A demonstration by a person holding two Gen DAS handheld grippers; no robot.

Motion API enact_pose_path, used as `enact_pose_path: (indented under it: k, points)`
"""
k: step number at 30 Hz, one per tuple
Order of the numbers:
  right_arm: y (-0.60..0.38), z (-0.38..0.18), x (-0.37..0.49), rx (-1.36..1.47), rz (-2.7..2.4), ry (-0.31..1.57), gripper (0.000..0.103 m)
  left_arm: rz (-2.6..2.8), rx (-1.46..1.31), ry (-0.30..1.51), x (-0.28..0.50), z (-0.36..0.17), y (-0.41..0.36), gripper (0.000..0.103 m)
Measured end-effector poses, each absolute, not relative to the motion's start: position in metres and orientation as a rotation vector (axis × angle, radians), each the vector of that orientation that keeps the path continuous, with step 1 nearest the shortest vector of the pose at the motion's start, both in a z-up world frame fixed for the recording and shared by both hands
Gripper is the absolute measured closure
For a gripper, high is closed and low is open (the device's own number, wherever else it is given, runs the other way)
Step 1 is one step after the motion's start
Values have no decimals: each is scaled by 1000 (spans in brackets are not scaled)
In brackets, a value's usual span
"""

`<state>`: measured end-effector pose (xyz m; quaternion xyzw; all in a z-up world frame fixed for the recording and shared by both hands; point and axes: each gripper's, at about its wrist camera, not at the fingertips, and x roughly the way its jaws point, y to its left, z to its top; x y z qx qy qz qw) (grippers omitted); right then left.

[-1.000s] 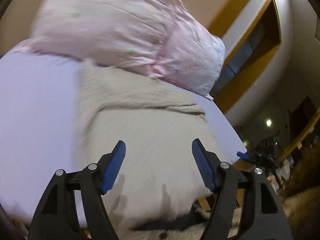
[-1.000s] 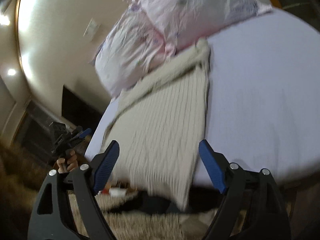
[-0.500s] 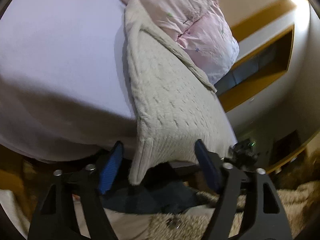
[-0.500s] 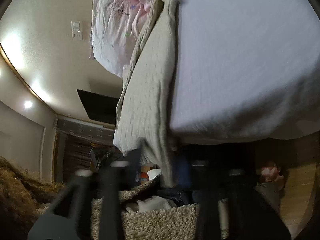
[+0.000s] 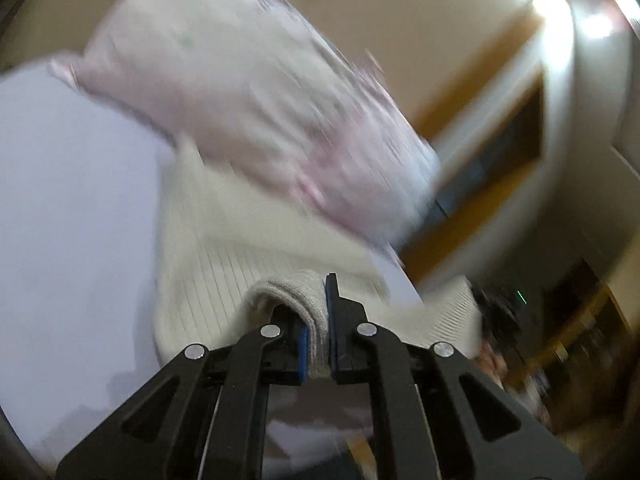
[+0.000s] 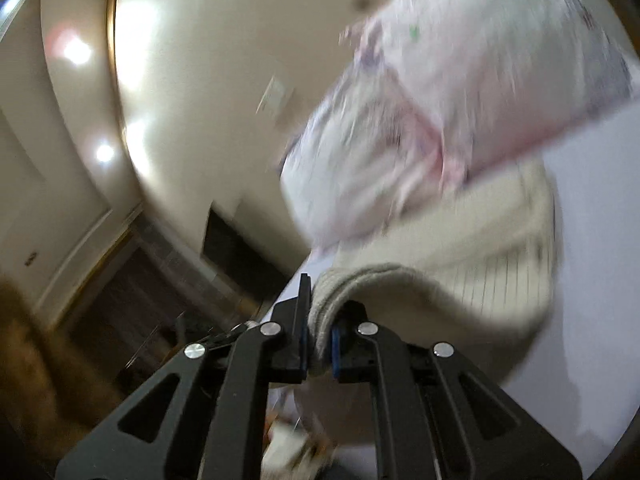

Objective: Fold small clothes

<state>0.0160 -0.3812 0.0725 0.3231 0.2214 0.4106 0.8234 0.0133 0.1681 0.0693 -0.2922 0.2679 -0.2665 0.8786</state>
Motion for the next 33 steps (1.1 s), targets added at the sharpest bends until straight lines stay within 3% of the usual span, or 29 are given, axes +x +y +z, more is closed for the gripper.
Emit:
enact_pose_path:
  k: [3, 7, 12, 13, 14, 15, 16, 18, 27, 30, 33]
  points:
    - [-378, 79, 82, 750, 703, 436, 95, -391, -629, 576, 97, 74, 170, 96]
    - [-366, 41, 176, 801, 410, 582, 95, -274, -511, 716, 187, 47, 137, 96]
    - [-355, 5, 219, 783, 206, 700, 92, -245, -500, 799, 215, 28, 129, 96]
    - [-357, 6, 219, 792, 185, 682, 84, -259, -514, 798, 212, 30, 134, 95]
    - [-358, 9, 216, 794, 168, 656, 60, -267, -528, 799, 207, 32, 141, 93]
    - [-360, 15, 209, 778, 126, 612, 39, -271, -540, 796, 200, 36, 149, 84]
    - [-363, 20, 198, 752, 50, 550, 5, -263, -545, 786, 199, 39, 155, 63]
    - [-368, 30, 181, 729, -17, 442, 2, -210, -541, 737, 181, 44, 173, 38]
    - [-370, 25, 190, 738, 120, 481, 2, -304, -674, 923, 170, -7, 180, 44]
    - [-368, 20, 185, 754, 146, 485, 2, -283, -678, 871, 161, -11, 177, 46]
    - [-373, 19, 185, 804, 202, 498, 2, -297, -763, 906, 160, -23, 175, 82]
